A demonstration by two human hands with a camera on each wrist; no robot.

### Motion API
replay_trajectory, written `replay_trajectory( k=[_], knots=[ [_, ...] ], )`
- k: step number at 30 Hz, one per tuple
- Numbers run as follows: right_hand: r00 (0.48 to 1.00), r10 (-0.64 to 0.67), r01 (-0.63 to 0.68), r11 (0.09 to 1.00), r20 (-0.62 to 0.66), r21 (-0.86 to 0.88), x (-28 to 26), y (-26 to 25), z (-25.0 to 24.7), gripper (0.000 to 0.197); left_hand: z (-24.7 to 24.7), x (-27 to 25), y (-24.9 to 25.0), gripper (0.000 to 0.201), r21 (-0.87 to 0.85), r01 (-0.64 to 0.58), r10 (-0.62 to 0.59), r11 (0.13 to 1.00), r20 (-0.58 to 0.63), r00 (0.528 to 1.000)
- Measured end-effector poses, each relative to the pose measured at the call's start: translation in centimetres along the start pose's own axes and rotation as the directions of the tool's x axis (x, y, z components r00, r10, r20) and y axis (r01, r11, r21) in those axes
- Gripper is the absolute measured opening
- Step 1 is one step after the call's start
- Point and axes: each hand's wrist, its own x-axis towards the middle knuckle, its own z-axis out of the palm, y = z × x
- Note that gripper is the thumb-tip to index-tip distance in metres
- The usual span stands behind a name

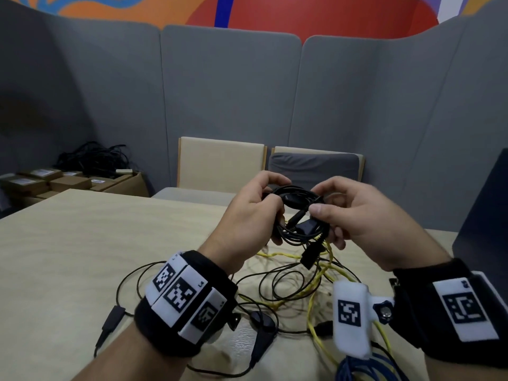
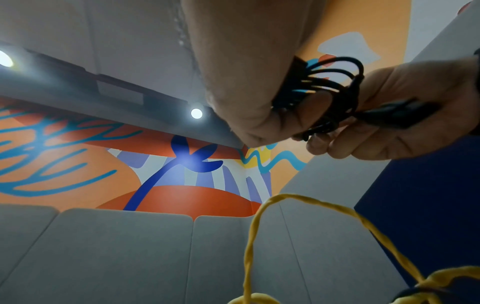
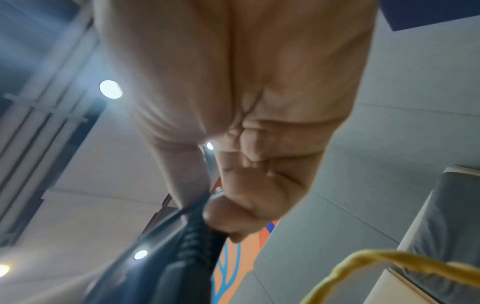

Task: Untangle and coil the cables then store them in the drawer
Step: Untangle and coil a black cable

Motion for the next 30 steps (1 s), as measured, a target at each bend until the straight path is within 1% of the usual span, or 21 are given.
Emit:
replay_trajectory(
  k=[3,6,9,12,15,18,21,24,25,28,30],
  knots=[
    [0.998,-0.010,0.010,1.000,-0.058,0.001,0.1,-0.1,0.0,0.014,-0.2,0.0,0.0,0.028,-0.009,0.015,-0.015,1.000,0.007,1.000],
    [0.995,-0.026,0.026,1.000,-0.099,0.004,0.2,-0.4,-0.3,0.014,-0.4,0.0,0.4,0.027,-0.061,0.015,-0.013,0.998,0.024,1.000],
    [0.993,-0.049,0.048,0.999,-0.107,-0.011,0.0,-0.8,-0.5,0.014,-0.6,0.0,0.6,0.027,-0.026,-0.003,0.004,1.000,0.021,1.000],
    [0.993,-0.058,0.056,0.998,-0.106,-0.017,-0.4,-1.9,-0.4,0.013,-0.8,-0.5,1.3,0.019,0.030,-0.031,0.031,0.999,-0.024,0.999],
    [0.995,-0.044,0.043,0.999,-0.085,-0.014,-0.8,-3.2,-0.4,0.013,-0.9,-1.1,2.2,0.012,0.046,-0.031,0.034,0.998,-0.065,0.997],
    [0.998,-0.012,0.012,1.000,-0.068,-0.012,-1.9,-4.6,-0.3,0.012,-1.1,-2.3,3.5,0.011,0.080,-0.041,0.047,0.996,-0.063,0.997],
    [0.998,0.015,-0.018,0.999,-0.067,-0.042,-4.0,-5.6,-0.2,0.011,-1.2,-4.1,4.4,0.011,0.109,-0.024,0.027,0.994,-0.031,0.999],
    [0.995,0.057,-0.061,0.997,-0.078,-0.050,-6.5,-5.9,-0.5,0.010,-0.6,-5.8,4.9,0.019,0.126,0.025,-0.028,0.992,0.020,0.999],
    [0.993,0.074,-0.079,0.996,-0.090,-0.051,-7.6,-5.9,-0.9,0.010,0.0,-6.3,5.1,0.019,0.154,0.033,-0.040,0.987,0.045,0.998],
    [0.982,0.130,-0.140,0.988,-0.136,-0.072,-10.4,-5.2,-2.4,0.010,2.4,-7.6,5.3,0.011,0.288,0.005,-0.041,0.958,0.121,0.992],
    [0.969,0.181,-0.198,0.976,-0.167,-0.094,-12.3,-4.3,-3.9,0.011,4.6,-8.0,5.6,0.011,0.387,-0.009,-0.077,0.922,0.208,0.975]
  ],
)
